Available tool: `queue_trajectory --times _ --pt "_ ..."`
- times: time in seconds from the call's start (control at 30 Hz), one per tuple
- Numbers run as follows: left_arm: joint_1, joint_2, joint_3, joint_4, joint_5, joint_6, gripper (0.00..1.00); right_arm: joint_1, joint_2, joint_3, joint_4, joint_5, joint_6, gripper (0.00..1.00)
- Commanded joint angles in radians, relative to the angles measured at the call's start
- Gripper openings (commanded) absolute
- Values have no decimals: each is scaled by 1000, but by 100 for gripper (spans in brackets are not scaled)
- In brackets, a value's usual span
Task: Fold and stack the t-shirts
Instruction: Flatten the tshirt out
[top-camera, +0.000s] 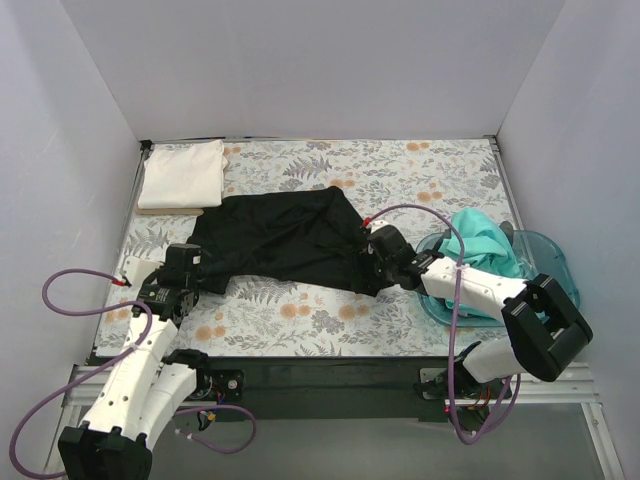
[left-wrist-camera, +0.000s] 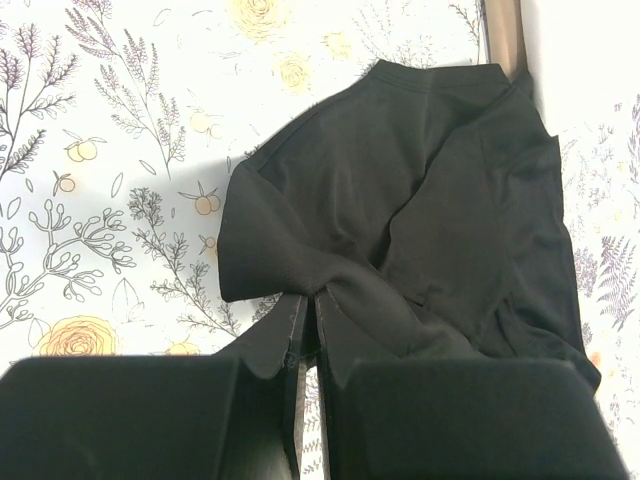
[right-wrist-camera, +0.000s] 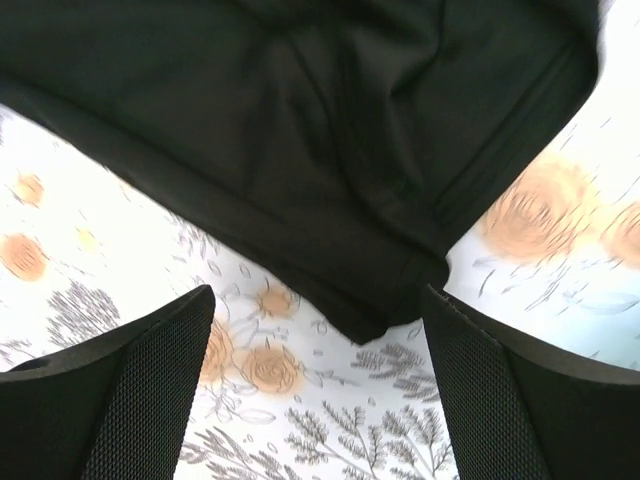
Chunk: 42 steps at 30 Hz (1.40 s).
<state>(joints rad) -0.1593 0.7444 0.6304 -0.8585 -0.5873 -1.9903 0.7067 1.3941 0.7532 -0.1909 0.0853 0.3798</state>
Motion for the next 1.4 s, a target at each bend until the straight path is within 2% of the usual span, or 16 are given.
queue_trajectory --times 0.0,0.1,0.5,0.6,0.83,0.93,0.97,1.13,1.23,1.27,1.37 --pt "1 1 -1 27 -43 -125 0 37 19 -40 -27 60 60 89" --pt "1 3 -3 33 -46 -116 0 43 45 -44 -31 56 64 83" --pt "1 -7 -11 33 -51 -108 0 40 63 -51 -36 148 79 79" --pt "1 -11 -14 39 -48 -101 0 17 56 -57 -39 139 87 73" --pt "1 0 -12 64 -39 -79 0 4 59 -45 -30 103 68 67" --pt "1 4 -11 67 -39 -76 0 0 65 -43 -16 90 56 58" --pt "1 4 -12 81 -37 -59 0 0 71 -41 -15 88 53 51" --pt "1 13 -9 79 -31 -54 0 0 95 -34 -12 65 45 30" --pt "1 13 -2 70 -34 -62 0 -1 77 -34 -13 67 34 15" --pt "1 9 3 69 -34 -62 0 -1 54 -34 -13 71 27 3" --pt "1 -5 35 65 -48 -62 0 -1 -2 -17 -36 113 -1 1"
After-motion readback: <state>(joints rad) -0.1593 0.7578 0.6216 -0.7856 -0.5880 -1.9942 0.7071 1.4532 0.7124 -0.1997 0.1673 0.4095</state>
